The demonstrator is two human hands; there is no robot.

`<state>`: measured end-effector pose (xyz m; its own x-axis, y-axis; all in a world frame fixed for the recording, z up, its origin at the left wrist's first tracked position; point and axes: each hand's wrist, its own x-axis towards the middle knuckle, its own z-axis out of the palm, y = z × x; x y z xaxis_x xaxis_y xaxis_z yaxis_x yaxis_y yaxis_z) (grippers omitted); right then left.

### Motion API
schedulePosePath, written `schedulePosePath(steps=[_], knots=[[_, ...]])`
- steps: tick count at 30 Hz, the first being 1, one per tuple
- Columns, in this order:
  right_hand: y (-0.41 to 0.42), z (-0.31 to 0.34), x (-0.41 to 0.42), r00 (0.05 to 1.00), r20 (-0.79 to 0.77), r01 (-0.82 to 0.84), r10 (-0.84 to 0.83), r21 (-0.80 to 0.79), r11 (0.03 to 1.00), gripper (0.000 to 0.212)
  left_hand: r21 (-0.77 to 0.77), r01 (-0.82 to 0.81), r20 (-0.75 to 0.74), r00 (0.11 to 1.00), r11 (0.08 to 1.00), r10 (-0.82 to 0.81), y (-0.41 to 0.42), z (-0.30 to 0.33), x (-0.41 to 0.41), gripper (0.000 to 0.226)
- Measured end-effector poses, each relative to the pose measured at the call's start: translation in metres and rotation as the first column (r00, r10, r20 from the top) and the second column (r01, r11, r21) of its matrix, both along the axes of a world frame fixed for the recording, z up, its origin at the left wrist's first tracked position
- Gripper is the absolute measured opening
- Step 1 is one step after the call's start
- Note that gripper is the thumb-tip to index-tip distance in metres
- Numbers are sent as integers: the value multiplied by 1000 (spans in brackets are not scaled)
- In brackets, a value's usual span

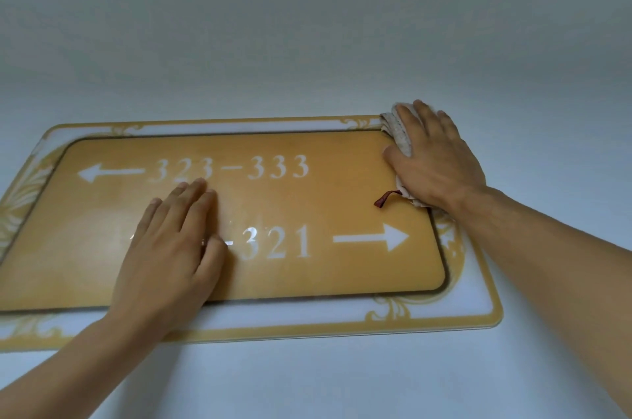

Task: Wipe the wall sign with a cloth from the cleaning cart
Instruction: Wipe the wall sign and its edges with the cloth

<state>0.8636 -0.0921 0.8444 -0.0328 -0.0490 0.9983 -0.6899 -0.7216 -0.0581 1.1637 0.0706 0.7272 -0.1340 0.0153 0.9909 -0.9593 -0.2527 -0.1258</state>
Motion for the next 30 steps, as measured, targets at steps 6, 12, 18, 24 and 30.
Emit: schedulePosePath(steps=[6, 12, 18, 24, 30], knots=[[4, -3, 2, 999, 9, 50, -50, -3, 999, 76, -22, 32, 9, 999, 999, -31, -2, 0, 0, 67], [17, -12, 31, 997, 6, 71, -71, -54, 996, 81, -34, 36, 9, 999, 999, -36, -2, -1, 4, 67], [16, -10, 36, 995, 2, 96, -96, -53, 994, 87, -40, 43, 4, 999, 998, -43, -2, -1, 2, 65], [15, -9, 37, 995, 15, 96, -95, -62, 993, 88, -52, 57, 6, 998, 997, -56, -3, -2, 3, 66], [18, -9, 37, 995, -5, 104, -104, -31, 994, 85, -51, 74, 6, 997, 996, -73, -4, -1, 4, 65]])
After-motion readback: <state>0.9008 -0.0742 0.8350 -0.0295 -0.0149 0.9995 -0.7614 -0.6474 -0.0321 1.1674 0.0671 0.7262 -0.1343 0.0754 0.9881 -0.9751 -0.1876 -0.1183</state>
